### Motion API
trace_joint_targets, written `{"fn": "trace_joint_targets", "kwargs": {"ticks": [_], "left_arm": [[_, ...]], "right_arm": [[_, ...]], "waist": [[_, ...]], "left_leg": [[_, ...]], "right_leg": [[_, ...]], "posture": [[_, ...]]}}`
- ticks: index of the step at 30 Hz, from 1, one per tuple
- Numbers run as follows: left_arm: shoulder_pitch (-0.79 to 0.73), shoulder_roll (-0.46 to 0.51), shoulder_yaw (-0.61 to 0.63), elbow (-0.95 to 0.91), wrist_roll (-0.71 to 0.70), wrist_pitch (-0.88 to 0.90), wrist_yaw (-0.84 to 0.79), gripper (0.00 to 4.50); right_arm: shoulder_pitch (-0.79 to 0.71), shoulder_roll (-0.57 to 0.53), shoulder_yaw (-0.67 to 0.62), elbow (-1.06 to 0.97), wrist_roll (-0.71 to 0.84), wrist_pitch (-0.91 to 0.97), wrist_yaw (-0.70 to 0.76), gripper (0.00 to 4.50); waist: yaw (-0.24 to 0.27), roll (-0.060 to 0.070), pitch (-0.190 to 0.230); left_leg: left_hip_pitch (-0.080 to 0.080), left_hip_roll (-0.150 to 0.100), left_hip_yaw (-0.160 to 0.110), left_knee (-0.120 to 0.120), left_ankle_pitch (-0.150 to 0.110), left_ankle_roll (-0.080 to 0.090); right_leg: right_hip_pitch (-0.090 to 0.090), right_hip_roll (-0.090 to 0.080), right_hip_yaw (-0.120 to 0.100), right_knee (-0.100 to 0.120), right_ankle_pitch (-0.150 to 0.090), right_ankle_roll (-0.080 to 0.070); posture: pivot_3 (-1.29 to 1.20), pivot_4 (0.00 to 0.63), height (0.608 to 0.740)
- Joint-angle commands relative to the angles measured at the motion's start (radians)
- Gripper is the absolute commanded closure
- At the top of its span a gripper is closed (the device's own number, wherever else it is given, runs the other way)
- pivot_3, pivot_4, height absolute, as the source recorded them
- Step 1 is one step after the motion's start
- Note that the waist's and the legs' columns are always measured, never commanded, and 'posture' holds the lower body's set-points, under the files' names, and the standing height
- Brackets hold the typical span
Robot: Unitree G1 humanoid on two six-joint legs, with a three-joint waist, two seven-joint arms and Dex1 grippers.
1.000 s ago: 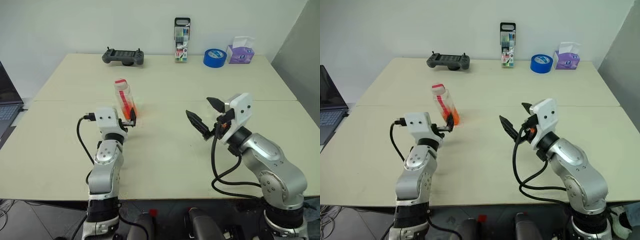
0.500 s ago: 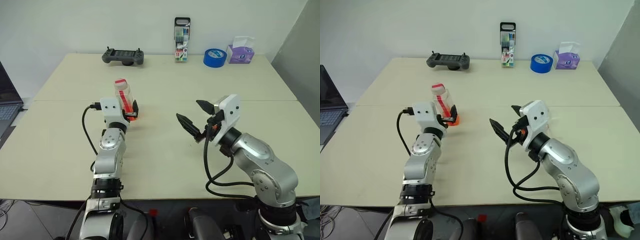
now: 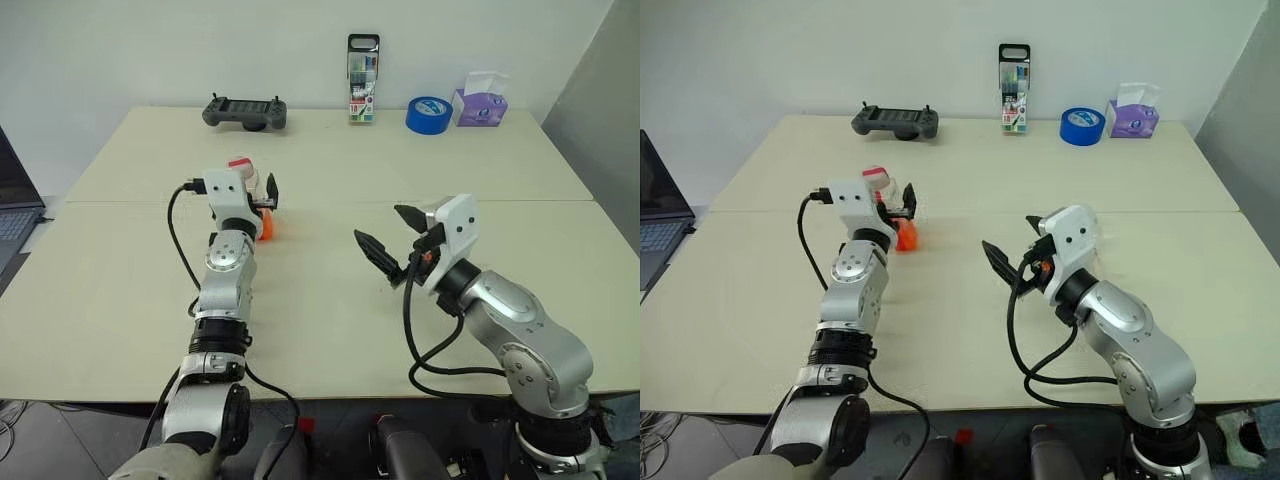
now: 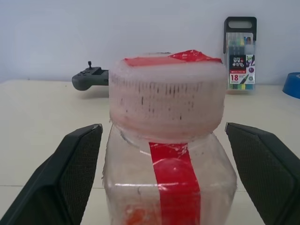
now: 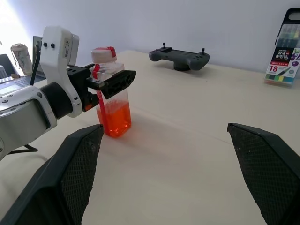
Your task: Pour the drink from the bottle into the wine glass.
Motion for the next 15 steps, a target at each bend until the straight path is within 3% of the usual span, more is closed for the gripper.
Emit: {"fn": "trace_joint_targets", "kwargs": {"ticks": [1,5,6,10,13,15], "left_arm": [[-0.045,0.010,0.005,0.010,-0.003,-0.032,-0.001,0.03],[-0.056,0.010,0.002,0.041,-0.001,-0.036,-0.008,0.03],[-0.057,0.010,0.002,0.047,-0.001,-0.041,-0.006,0.21],[-0.054,0.006,0.004,0.052,-0.002,-0.047,0.000,1.21],[-0.046,0.004,0.004,0.044,-0.001,-0.046,0.005,2.23],[-0.043,0.007,0.004,0.043,0.001,-0.051,0.005,2.62]], "right_arm": [[0.004,0.005,-0.002,-0.033,-0.007,-0.016,-0.014,0.00],[0.016,0.004,0.002,-0.041,-0.009,-0.014,-0.021,0.00],[0.016,0.004,0.002,-0.042,-0.009,-0.013,-0.023,0.00],[0.018,0.009,0.002,-0.047,-0.004,-0.006,-0.030,0.00],[0.018,0.012,0.008,-0.051,-0.003,-0.001,-0.034,0.00],[0.014,0.012,0.009,-0.051,-0.004,0.001,-0.036,0.00]], "waist": [[0.000,0.000,0.000],[0.000,0.000,0.000],[0.000,0.000,0.000],[0.000,0.000,0.000],[0.000,0.000,0.000],[0.000,0.000,0.000]], "left_leg": [[0.000,0.000,0.000,0.000,0.000,0.000],[0.000,0.000,0.000,0.000,0.000,0.000],[0.000,0.000,0.000,0.000,0.000,0.000],[0.000,0.000,0.000,0.000,0.000,0.000],[-0.001,0.000,-0.001,0.000,0.000,0.000],[-0.001,0.000,-0.001,0.000,0.000,0.000]], "right_leg": [[0.000,0.000,0.000,0.000,0.000,0.000],[0.000,0.000,0.000,0.000,0.000,0.000],[0.000,0.000,0.000,0.000,0.000,0.000],[0.000,0.000,0.000,0.000,0.000,0.000],[0.000,0.000,0.000,0.000,0.000,0.000],[0.000,0.000,-0.001,0.000,0.000,0.000]], "posture": [[0.00,0.150,0.740],[0.00,0.150,0.740],[0.00,0.150,0.740],[0.00,0.150,0.740],[0.00,0.150,0.740],[0.00,0.150,0.740]]}}
